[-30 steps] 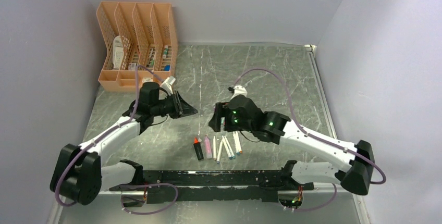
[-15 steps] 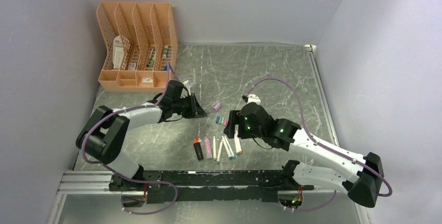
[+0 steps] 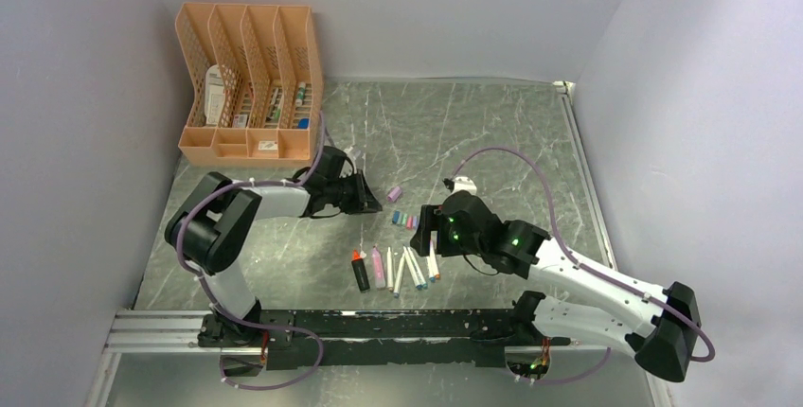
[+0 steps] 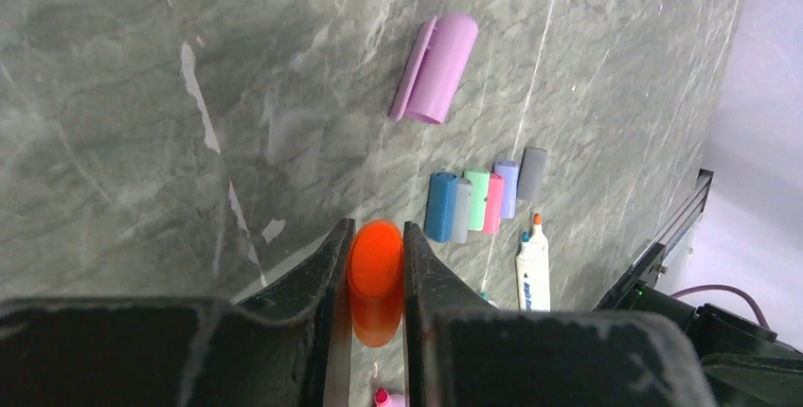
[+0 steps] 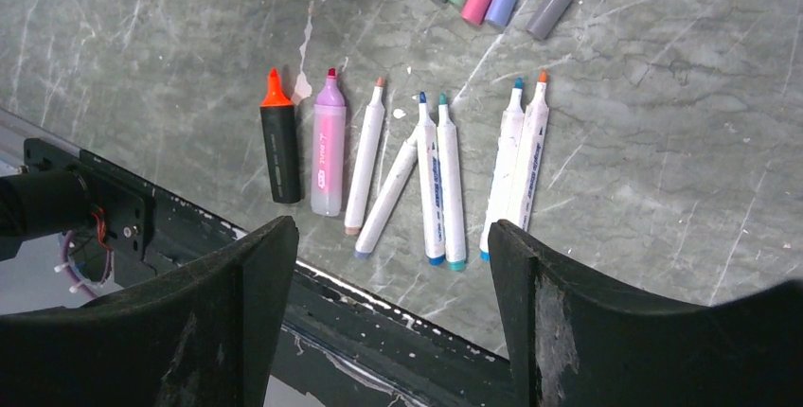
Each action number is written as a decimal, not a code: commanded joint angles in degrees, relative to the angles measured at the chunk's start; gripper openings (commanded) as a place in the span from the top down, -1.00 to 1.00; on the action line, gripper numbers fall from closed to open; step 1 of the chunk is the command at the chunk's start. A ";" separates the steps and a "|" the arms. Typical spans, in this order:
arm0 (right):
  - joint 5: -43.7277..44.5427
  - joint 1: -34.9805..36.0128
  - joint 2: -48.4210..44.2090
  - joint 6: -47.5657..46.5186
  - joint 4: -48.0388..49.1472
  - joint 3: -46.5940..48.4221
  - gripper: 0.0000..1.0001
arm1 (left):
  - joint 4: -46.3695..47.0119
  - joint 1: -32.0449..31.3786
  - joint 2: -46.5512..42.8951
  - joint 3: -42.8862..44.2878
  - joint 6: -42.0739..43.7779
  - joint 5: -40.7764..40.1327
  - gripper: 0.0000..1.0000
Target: Open the pen caps
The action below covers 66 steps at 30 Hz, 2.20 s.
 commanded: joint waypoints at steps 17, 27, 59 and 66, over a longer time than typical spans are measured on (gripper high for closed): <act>-4.12 -3.85 3.02 -4.52 2.29 0.10 -0.47 | -5.28 -0.86 4.63 7.57 2.44 -5.79 0.68; -6.61 -6.26 2.82 -6.15 2.96 -0.41 -0.47 | -8.99 -1.29 5.52 10.05 2.81 -7.67 0.46; -7.98 -7.15 -2.09 -5.02 1.55 -1.70 -0.48 | -21.52 -2.00 -4.87 14.11 5.83 -16.22 -0.81; -6.77 -7.15 -2.90 -5.13 -0.82 -0.22 -0.53 | -28.02 -2.04 -18.75 12.05 8.08 -21.79 -0.99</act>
